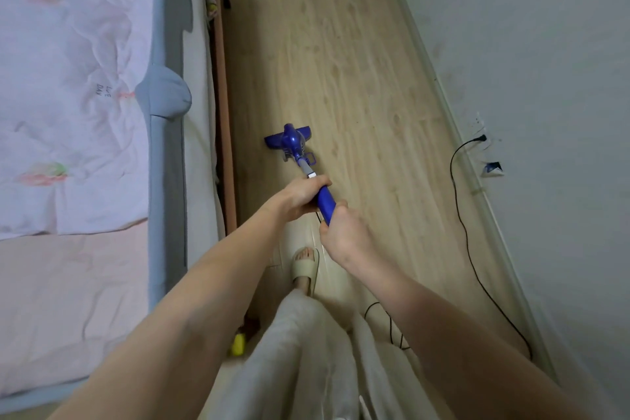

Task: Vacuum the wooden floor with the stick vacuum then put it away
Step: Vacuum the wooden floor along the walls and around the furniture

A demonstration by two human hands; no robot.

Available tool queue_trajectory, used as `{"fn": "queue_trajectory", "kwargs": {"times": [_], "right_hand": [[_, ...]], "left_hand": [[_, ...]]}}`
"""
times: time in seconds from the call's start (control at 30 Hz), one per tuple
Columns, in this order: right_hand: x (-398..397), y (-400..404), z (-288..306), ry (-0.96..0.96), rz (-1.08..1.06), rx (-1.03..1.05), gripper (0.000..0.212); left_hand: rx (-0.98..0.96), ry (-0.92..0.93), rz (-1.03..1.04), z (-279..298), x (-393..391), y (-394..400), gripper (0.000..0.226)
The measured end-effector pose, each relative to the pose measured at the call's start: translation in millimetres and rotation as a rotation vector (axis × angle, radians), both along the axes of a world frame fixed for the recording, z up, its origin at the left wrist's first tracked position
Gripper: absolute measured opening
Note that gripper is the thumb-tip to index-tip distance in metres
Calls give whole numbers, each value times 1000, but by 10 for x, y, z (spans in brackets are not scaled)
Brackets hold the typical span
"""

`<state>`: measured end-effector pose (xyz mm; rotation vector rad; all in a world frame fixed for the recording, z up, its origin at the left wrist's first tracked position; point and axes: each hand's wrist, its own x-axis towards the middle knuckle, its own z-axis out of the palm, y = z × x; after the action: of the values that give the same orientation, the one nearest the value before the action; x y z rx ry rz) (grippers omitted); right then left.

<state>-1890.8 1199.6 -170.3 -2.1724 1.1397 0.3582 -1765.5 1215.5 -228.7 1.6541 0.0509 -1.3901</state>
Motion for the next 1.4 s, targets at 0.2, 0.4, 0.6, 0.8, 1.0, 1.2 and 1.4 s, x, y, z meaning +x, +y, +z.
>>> {"fn": "queue_trajectory", "kwargs": {"times": [0.2, 0.4, 0.6, 0.8, 1.0, 1.2, 1.4], "right_hand": [[661, -359, -163, 3, -32, 4, 32], [1373, -694, -405, -25, -33, 14, 35], [1684, -942, -563, -23, -30, 5, 33], [1453, -1026, -552, -13, -33, -16, 32], [914, -1075, -394, 32, -21, -59, 32], [203, -964, -118, 50, -18, -72, 31], [-629, -646, 279, 105, -23, -45, 31]], "left_hand": [[14, -47, -14, -115, 655, -403, 11], [29, -81, -18, -305, 1365, -763, 11], [57, -100, -28, -306, 1685, -1022, 14], [72, -58, -72, -273, 1487, -1099, 14], [42, -56, -102, -148, 983, -1115, 11], [33, -68, -129, 97, 265, -992, 14], [18, -22, -190, 382, -582, -685, 16]]}}
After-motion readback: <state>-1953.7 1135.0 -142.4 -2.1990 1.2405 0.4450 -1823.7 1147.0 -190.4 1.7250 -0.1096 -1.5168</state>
